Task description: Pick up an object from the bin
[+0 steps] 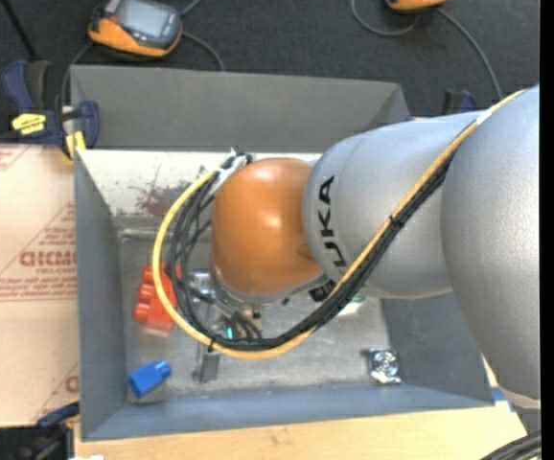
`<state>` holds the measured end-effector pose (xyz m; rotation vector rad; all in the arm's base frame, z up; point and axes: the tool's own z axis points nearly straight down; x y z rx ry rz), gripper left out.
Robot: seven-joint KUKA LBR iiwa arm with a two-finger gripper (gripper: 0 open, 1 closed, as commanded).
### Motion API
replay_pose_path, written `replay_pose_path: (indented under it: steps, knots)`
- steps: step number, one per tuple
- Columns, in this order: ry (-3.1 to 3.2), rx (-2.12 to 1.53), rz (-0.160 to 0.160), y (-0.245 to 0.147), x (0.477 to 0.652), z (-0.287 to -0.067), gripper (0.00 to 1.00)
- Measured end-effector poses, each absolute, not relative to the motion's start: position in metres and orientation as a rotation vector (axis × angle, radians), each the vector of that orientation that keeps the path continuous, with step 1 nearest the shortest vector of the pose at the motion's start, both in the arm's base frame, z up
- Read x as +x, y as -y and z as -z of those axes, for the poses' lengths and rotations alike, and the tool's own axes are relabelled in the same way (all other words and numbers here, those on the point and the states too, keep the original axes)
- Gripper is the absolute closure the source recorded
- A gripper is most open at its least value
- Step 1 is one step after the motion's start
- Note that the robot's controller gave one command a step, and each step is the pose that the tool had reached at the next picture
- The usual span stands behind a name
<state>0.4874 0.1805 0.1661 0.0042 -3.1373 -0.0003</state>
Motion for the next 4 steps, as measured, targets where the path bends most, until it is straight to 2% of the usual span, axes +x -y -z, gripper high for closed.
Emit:
replay_pose_path:
  steps: [1, 2, 3, 4]
  knots:
    - [3.08, 0.631, 0.002, -0.206, 0.496, -0.07, 0.0]
    - [3.132, -0.295, 0.003, -0.231, 0.528, -0.083, 0.0]
    - [3.13, -0.3, 0.004, -0.231, 0.528, -0.083, 1.0]
    - [3.136, -0.31, 0.008, -0.228, 0.539, -0.202, 1.0]
